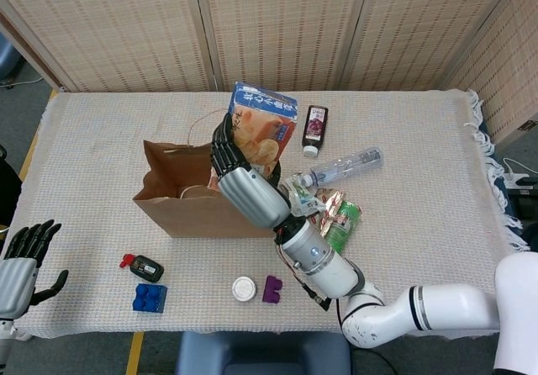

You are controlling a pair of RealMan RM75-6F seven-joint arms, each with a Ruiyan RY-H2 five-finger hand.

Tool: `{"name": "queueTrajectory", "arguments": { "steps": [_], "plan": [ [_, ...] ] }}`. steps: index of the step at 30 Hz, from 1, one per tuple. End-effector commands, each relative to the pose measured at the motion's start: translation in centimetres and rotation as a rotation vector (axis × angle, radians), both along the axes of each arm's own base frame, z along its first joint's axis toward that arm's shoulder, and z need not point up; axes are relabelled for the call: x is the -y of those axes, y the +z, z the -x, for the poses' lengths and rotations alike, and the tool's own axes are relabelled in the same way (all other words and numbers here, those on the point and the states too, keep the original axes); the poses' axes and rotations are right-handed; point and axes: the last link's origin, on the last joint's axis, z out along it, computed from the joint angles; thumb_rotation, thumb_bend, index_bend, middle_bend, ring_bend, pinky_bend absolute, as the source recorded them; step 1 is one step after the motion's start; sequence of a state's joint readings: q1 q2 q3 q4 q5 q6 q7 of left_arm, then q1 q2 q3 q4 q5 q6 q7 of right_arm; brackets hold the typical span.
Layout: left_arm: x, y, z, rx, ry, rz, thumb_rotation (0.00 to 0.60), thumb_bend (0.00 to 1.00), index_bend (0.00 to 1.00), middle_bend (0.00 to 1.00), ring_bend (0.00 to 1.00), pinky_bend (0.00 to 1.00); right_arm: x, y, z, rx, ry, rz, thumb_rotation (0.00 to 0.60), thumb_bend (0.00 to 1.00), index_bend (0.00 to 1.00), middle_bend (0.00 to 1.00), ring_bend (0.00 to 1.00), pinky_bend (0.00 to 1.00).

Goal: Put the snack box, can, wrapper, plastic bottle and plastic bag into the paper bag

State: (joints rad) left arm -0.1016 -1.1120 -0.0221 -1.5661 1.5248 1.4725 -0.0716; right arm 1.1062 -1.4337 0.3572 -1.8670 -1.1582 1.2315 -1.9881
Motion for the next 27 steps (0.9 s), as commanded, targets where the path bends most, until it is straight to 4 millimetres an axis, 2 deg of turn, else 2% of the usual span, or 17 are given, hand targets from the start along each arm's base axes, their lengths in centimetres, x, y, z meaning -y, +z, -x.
{"name": "queueTrajectory", "arguments": {
  "steps": [1, 8, 14, 15, 17, 19, 20, 23, 27],
  "plan": [
    [0.0, 0.0, 0.0, 0.001, 0.001, 0.000, 0.600, 0.37, 0.06, 0.00, 0.00, 0.00, 0.4, -0.5, 0.3, -0.039, -0.010, 0.007, 0.600, 0.20, 0.60, 0.61, 0.61, 0.70],
    [0.1, 0.0, 0.0, 0.002, 0.002, -0.003, 0.600, 0.37, 0.06, 0.00, 0.00, 0.00, 1.6, -2.4, 0.6, -0.084, -0.039, 0.019, 0.600, 0.20, 0.60, 0.61, 0.61, 0.70],
    [0.1, 0.0, 0.1, 0.007, 0.002, -0.001, 0.600, 0.37, 0.06, 0.00, 0.00, 0.00, 1.7, -4.0, 0.3, -0.091, -0.038, -0.005, 0.600, 0.20, 0.57, 0.61, 0.61, 0.70],
    [0.1, 0.0, 0.1, 0.007, 0.002, -0.001, 0.600, 0.37, 0.06, 0.00, 0.00, 0.00, 1.6, -4.2, 0.3, -0.089, -0.041, -0.013, 0.600, 0.20, 0.51, 0.61, 0.58, 0.70],
    [0.1, 0.1, 0.1, 0.008, 0.002, 0.000, 0.600, 0.37, 0.06, 0.00, 0.00, 0.00, 1.4, -4.4, 0.3, -0.088, -0.042, -0.020, 0.600, 0.20, 0.31, 0.53, 0.46, 0.65],
    [0.1, 0.1, 0.1, 0.008, 0.001, 0.000, 0.600, 0.37, 0.06, 0.00, 0.00, 0.00, 1.3, -4.6, 0.2, -0.083, -0.042, -0.025, 0.600, 0.17, 0.09, 0.37, 0.30, 0.54],
    [0.1, 0.1, 0.1, 0.009, 0.001, 0.000, 0.600, 0.37, 0.06, 0.00, 0.00, 0.00, 1.2, -4.6, 0.2, -0.075, -0.046, -0.027, 0.600, 0.15, 0.03, 0.30, 0.22, 0.47],
    [0.1, 0.1, 0.1, 0.008, 0.000, 0.000, 0.600, 0.37, 0.06, 0.00, 0.00, 0.00, 1.1, -4.4, -0.1, -0.062, -0.042, -0.023, 0.600, 0.13, 0.00, 0.17, 0.09, 0.31],
    [0.1, 0.1, 0.1, 0.007, 0.000, -0.001, 0.600, 0.37, 0.06, 0.00, 0.00, 0.00, 1.1, -3.9, -0.1, -0.039, -0.041, -0.026, 0.600, 0.11, 0.00, 0.07, 0.01, 0.22]
  ]
}}
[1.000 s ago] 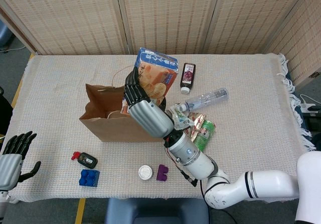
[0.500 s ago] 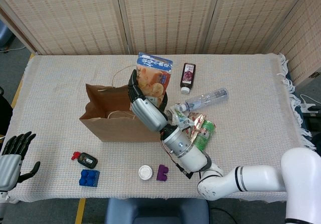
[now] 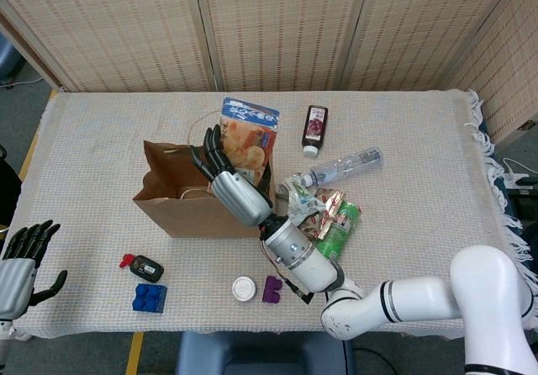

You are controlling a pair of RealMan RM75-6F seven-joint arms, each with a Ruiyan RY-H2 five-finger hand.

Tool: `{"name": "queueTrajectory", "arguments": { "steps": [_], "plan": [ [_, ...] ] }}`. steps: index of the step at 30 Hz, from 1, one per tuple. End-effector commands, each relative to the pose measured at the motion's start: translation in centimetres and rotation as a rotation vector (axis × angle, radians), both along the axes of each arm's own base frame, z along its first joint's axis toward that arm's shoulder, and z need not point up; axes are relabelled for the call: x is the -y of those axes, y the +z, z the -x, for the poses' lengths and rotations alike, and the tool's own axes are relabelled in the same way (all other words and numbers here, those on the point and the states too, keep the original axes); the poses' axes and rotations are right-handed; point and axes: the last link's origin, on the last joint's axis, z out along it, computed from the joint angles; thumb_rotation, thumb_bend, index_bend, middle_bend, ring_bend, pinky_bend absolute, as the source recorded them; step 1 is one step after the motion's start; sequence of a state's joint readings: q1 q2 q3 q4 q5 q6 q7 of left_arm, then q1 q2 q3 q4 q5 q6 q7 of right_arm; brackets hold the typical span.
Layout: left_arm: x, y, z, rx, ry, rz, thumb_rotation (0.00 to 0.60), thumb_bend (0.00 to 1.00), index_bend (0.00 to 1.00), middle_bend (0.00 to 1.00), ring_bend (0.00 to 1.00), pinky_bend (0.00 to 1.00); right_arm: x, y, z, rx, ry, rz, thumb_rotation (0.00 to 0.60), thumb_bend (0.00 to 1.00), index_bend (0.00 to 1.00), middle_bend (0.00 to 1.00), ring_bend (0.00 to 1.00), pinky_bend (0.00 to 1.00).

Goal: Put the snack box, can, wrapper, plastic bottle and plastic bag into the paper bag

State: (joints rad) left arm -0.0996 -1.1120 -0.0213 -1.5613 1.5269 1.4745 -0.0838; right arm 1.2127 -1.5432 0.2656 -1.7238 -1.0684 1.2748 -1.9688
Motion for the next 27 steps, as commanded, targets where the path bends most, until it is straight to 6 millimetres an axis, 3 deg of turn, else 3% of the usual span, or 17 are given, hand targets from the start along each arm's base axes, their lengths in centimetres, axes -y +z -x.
{"name": "queueTrajectory", "arguments": {
  "steps": [1, 14, 21, 27],
  "plan": [
    [0.0, 0.0, 0.0, -0.001, 0.000, 0.000, 0.600, 0.37, 0.06, 0.00, 0.00, 0.00, 0.0, 0.3, 0.1, 0.013, 0.003, -0.002, 0.600, 0.10, 0.00, 0.06, 0.00, 0.22],
    [0.0, 0.0, -0.1, -0.008, 0.001, -0.002, 0.600, 0.37, 0.06, 0.00, 0.00, 0.00, -0.1, 0.9, 1.6, 0.019, -0.005, -0.022, 0.600, 0.00, 0.00, 0.00, 0.00, 0.08],
    [0.0, 0.0, -0.1, -0.006, 0.002, -0.002, 0.600, 0.37, 0.06, 0.00, 0.00, 0.00, -0.4, 1.1, 1.5, 0.031, 0.005, -0.025, 0.600, 0.00, 0.00, 0.00, 0.00, 0.08],
    [0.0, 0.0, 0.0, -0.001, 0.002, 0.000, 0.600, 0.37, 0.06, 0.00, 0.00, 0.00, -1.8, 3.0, 2.4, 0.120, -0.015, -0.056, 0.600, 0.00, 0.00, 0.00, 0.00, 0.08]
  ]
}}
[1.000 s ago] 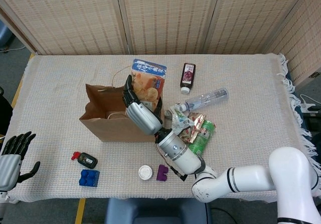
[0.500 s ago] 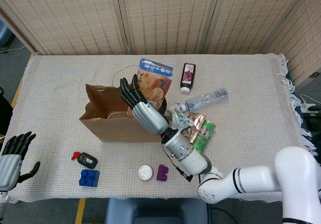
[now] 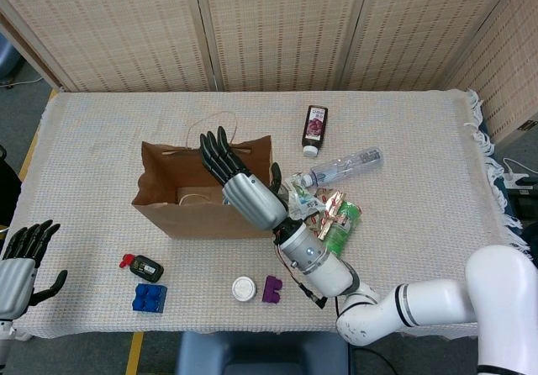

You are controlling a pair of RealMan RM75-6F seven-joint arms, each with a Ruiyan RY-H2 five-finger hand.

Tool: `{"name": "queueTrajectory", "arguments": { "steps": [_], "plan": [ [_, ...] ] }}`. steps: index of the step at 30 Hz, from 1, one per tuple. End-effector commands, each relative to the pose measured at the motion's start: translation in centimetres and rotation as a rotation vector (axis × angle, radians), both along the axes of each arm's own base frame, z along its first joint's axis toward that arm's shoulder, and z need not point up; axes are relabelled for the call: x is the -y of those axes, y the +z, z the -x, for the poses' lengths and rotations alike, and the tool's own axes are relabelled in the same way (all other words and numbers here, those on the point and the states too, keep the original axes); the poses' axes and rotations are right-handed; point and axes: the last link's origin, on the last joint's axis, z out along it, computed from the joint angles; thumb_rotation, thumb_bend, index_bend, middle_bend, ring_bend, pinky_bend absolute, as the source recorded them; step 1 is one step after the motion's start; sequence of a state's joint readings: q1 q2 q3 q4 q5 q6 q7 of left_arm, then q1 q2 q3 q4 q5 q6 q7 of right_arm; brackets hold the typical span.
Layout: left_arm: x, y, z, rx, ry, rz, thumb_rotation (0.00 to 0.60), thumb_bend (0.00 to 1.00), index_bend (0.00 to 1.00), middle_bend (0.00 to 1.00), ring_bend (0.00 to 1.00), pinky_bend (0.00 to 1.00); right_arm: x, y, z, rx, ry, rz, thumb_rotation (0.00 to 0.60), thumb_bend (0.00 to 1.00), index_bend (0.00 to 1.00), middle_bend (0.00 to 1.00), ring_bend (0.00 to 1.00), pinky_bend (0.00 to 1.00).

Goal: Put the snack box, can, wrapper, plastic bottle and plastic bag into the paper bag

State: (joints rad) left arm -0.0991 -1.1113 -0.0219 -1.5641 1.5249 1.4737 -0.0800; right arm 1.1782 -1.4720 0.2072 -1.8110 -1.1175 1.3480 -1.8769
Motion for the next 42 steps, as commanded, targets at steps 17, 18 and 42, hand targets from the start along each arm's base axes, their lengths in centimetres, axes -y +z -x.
{"name": "queueTrajectory", "arguments": {
  "steps": [17, 18, 42],
  "plan": [
    [0.0, -0.1, -0.1, -0.013, -0.003, -0.002, 0.600, 0.37, 0.06, 0.00, 0.00, 0.00, -4.3, 10.5, 20.8, 0.506, -0.670, -0.411, 0.600, 0.00, 0.00, 0.00, 0.00, 0.11],
    [0.0, -0.1, -0.2, -0.017, -0.003, -0.004, 0.600, 0.37, 0.06, 0.00, 0.00, 0.00, -4.8, 10.4, 22.1, 0.523, -0.715, -0.464, 0.600, 0.00, 0.00, 0.00, 0.00, 0.11],
    [-0.2, -0.2, -0.3, -0.022, 0.002, -0.009, 0.600, 0.37, 0.06, 0.00, 0.00, 0.00, -8.0, 0.7, 26.5, 0.297, -0.805, -0.780, 0.600, 0.00, 0.00, 0.00, 0.00, 0.08]
  ]
}}
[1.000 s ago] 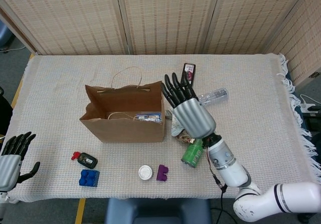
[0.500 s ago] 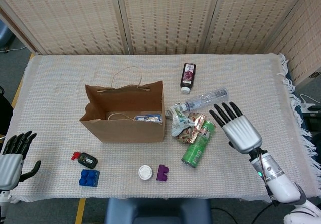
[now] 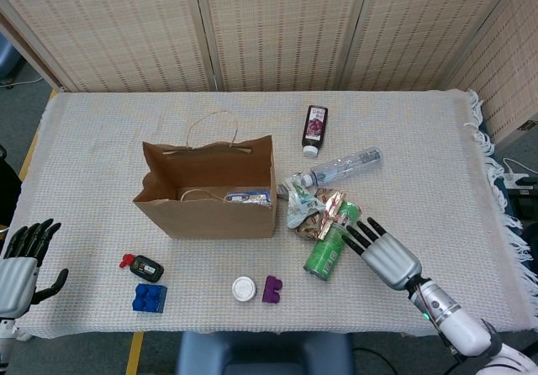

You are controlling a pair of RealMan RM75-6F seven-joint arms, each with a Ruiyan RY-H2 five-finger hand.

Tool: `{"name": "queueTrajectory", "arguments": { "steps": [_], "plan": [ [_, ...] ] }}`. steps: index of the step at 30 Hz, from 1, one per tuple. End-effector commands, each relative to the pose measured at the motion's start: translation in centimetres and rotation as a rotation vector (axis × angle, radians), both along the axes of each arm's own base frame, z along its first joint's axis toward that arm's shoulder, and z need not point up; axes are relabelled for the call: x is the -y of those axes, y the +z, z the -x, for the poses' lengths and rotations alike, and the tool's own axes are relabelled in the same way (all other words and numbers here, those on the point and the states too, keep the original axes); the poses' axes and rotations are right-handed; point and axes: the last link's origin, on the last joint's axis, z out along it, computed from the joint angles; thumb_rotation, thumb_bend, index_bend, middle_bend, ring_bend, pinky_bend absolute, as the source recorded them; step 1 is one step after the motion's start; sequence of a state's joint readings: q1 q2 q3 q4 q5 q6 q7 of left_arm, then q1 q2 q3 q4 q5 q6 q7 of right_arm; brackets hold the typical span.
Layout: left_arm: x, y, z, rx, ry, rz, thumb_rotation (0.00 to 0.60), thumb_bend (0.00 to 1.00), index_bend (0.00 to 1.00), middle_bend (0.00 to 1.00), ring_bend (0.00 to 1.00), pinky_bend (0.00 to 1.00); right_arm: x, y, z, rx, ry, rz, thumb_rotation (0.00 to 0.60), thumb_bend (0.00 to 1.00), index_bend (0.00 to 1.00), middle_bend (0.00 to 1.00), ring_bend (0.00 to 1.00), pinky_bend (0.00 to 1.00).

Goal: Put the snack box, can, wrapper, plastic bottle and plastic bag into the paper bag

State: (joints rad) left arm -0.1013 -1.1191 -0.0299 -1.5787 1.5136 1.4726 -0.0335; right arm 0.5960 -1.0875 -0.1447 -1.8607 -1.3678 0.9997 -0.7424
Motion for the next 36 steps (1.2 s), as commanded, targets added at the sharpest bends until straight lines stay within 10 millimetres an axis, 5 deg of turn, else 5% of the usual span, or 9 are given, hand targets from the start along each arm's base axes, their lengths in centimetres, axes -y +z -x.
{"name": "queueTrajectory", "arguments": {
  "steps": [1, 14, 24, 27, 31, 36],
  "plan": [
    [0.0, 0.0, 0.0, 0.002, -0.001, 0.002, 0.600, 0.37, 0.06, 0.00, 0.00, 0.00, 0.6, -1.7, -0.7, 0.004, 0.009, -0.008, 0.600, 0.00, 0.00, 0.00, 0.00, 0.08],
    [0.0, 0.1, 0.1, 0.007, -0.002, 0.005, 0.600, 0.37, 0.06, 0.00, 0.00, 0.00, 1.5, -7.1, -4.2, 0.008, 0.071, -0.084, 0.600, 0.00, 0.00, 0.00, 0.00, 0.08],
    [0.0, 0.1, 0.1, 0.009, -0.004, 0.007, 0.600, 0.37, 0.06, 0.00, 0.00, 0.00, 1.6, -8.9, -4.9, -0.032, 0.098, -0.089, 0.600, 0.00, 0.02, 0.05, 0.00, 0.07],
    [0.0, 0.1, 0.1, 0.010, -0.003, 0.006, 0.600, 0.37, 0.06, 0.00, 0.00, 0.00, 1.4, -9.0, -5.0, -0.030, 0.129, -0.073, 0.600, 0.05, 0.19, 0.24, 0.08, 0.08],
    [0.1, 0.1, 0.1, 0.010, -0.002, 0.005, 0.600, 0.37, 0.06, 0.00, 0.00, 0.00, 1.1, -8.2, -4.8, -0.023, 0.175, -0.052, 0.600, 0.14, 0.60, 0.58, 0.37, 0.20],
    [0.1, 0.1, 0.1, 0.008, -0.003, 0.005, 0.600, 0.37, 0.06, 0.00, 0.00, 0.00, 1.0, -6.4, -4.0, -0.014, 0.203, -0.022, 0.600, 0.22, 0.79, 0.71, 0.54, 0.33]
  ]
}}
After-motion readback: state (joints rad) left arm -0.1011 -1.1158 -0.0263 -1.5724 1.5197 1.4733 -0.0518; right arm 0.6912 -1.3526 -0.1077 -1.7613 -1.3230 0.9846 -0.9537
